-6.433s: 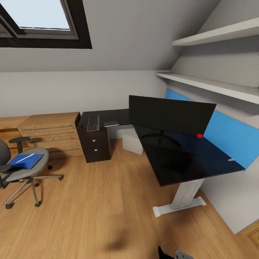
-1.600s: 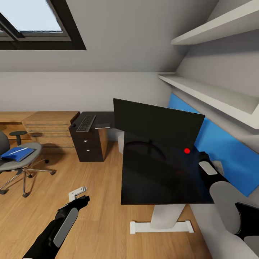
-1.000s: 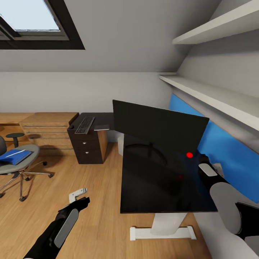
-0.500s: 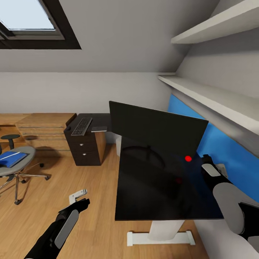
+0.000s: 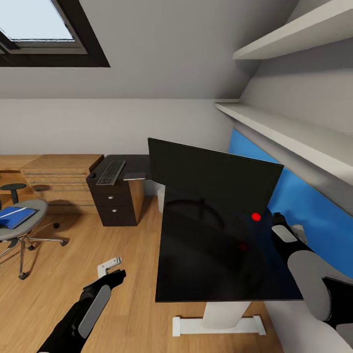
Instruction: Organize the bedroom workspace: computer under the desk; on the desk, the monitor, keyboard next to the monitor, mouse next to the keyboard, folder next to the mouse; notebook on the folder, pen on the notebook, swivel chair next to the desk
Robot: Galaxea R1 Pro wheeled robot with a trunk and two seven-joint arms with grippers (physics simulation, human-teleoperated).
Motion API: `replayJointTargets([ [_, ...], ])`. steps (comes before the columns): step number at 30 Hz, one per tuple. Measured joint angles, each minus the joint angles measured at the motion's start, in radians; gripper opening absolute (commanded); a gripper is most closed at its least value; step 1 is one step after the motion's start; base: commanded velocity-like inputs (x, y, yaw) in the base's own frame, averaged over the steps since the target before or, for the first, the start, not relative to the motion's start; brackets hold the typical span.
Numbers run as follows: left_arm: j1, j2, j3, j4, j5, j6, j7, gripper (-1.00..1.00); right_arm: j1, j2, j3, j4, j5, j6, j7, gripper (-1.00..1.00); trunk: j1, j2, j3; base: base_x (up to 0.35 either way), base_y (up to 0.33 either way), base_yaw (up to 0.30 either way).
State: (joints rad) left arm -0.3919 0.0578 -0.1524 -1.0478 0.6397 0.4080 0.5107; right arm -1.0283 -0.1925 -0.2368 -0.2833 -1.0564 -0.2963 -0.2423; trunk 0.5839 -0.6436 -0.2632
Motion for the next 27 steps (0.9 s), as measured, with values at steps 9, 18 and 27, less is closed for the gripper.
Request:
replayJointTargets([
  [9,0.000,-0.002,0.003,-0.001,0.000,0.001,0.000,1.00,0.003,0.004,-0.005,-0.003,-0.005,-0.016,-0.008,1.00,0.000,0.000,0.000,0.000,0.000,0.000],
  [18,0.000,-0.002,0.003,0.000,0.000,0.002,0.000,1.00,0.004,0.004,-0.006,-0.004,-0.006,-0.017,-0.009,1.00,0.000,0.000,0.000,0.000,0.000,0.000],
  [27,0.000,-0.002,0.003,0.000,-0.001,0.002,0.000,1.00,0.005,0.003,-0.007,-0.005,-0.005,-0.018,-0.008,1.00,0.000,0.000,0.000,0.000,0.000,0.000],
])
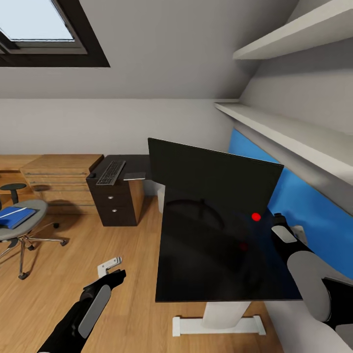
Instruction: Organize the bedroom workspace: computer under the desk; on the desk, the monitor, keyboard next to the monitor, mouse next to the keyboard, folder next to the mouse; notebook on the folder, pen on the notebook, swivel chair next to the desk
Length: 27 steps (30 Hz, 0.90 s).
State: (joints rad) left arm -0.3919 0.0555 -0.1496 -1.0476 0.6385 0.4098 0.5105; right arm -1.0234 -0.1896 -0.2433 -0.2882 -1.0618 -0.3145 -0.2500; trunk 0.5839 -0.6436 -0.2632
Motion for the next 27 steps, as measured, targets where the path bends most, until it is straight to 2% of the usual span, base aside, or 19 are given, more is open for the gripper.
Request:
replayJointTargets([
  [10,0.000,0.000,0.000,0.000,-0.002,-0.001,0.000,1.00,0.001,0.001,0.000,0.002,-0.001,0.000,0.000,1.00,0.000,0.000,0.000,0.000,0.000,-0.142],
  [27,0.000,0.000,0.000,0.000,-0.001,-0.002,0.000,1.00,0.001,0.002,0.001,-0.004,-0.001,0.002,0.001,1.00,0.000,0.000,0.000,0.000,0.000,-0.014],
])
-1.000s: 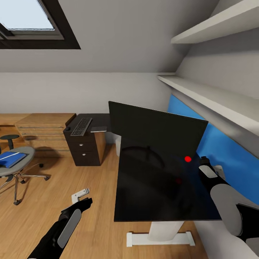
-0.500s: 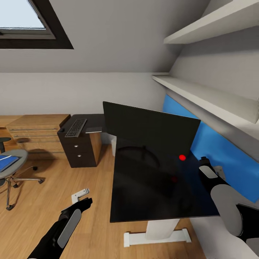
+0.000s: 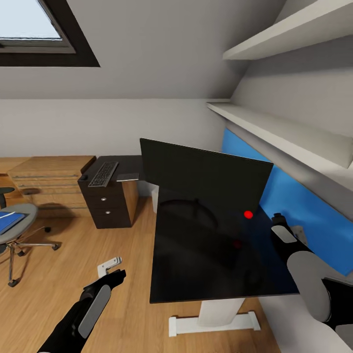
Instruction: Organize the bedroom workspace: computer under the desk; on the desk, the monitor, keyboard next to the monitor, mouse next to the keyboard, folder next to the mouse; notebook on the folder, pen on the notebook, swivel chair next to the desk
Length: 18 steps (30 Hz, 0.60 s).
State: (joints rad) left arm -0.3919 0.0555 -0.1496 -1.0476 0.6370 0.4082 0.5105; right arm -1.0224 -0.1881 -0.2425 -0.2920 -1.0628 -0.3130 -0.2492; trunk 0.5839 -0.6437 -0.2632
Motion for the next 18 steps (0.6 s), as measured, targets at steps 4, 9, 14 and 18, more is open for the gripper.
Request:
replayJointTargets([
  [4,0.000,0.000,-0.001,0.000,0.000,-0.001,0.000,1.00,0.000,0.000,-0.001,0.001,0.000,0.001,0.000,1.00,0.000,0.000,0.000,0.025,-0.009,0.000],
  [9,0.000,0.000,-0.001,0.000,0.000,-0.003,0.000,1.00,0.000,-0.001,-0.001,0.004,0.000,0.001,0.000,1.00,0.000,0.000,0.000,0.181,-0.099,0.000],
  [14,0.000,0.000,-0.002,0.001,0.001,-0.001,-0.001,1.00,0.000,-0.002,-0.001,0.005,0.000,0.001,0.001,1.00,0.000,0.000,0.000,0.181,-0.105,0.000],
  [18,0.000,0.000,-0.001,0.001,0.001,0.001,-0.001,1.00,0.000,-0.002,-0.001,0.007,-0.002,0.003,0.001,1.00,0.000,0.000,0.000,0.061,-0.035,0.000],
])
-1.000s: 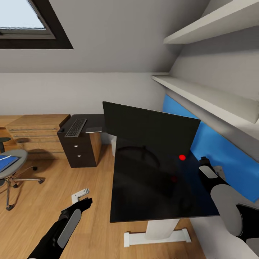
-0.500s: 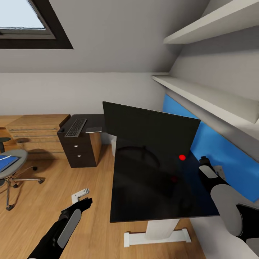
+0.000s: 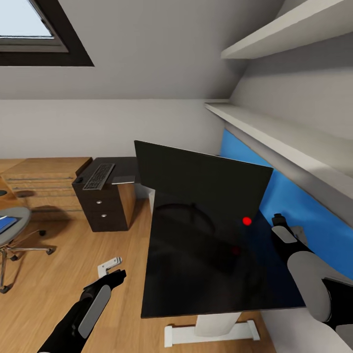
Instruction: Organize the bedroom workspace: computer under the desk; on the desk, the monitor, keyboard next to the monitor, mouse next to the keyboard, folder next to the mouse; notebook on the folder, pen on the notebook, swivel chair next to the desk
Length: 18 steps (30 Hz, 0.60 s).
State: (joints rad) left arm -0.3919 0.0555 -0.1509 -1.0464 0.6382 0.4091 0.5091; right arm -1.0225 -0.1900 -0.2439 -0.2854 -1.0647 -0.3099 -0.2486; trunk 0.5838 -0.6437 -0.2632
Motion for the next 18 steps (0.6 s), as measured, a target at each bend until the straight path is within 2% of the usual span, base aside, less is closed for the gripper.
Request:
replayJointTargets([
  [10,0.000,0.000,0.000,0.001,0.002,0.002,0.000,1.00,0.000,-0.012,-0.004,0.001,-0.018,0.020,-0.004,1.00,0.000,0.000,0.000,0.013,-0.008,0.000],
  [14,0.000,0.000,0.000,0.003,0.002,0.002,0.000,1.00,0.000,-0.016,-0.004,0.001,-0.058,0.059,-0.004,1.00,0.000,0.000,0.000,0.002,-0.001,0.000],
  [18,0.000,0.000,0.000,0.003,0.002,0.002,-0.001,1.00,0.001,-0.028,-0.004,0.000,-0.113,0.134,-0.002,1.00,0.000,0.000,0.000,0.000,0.000,0.000],
])
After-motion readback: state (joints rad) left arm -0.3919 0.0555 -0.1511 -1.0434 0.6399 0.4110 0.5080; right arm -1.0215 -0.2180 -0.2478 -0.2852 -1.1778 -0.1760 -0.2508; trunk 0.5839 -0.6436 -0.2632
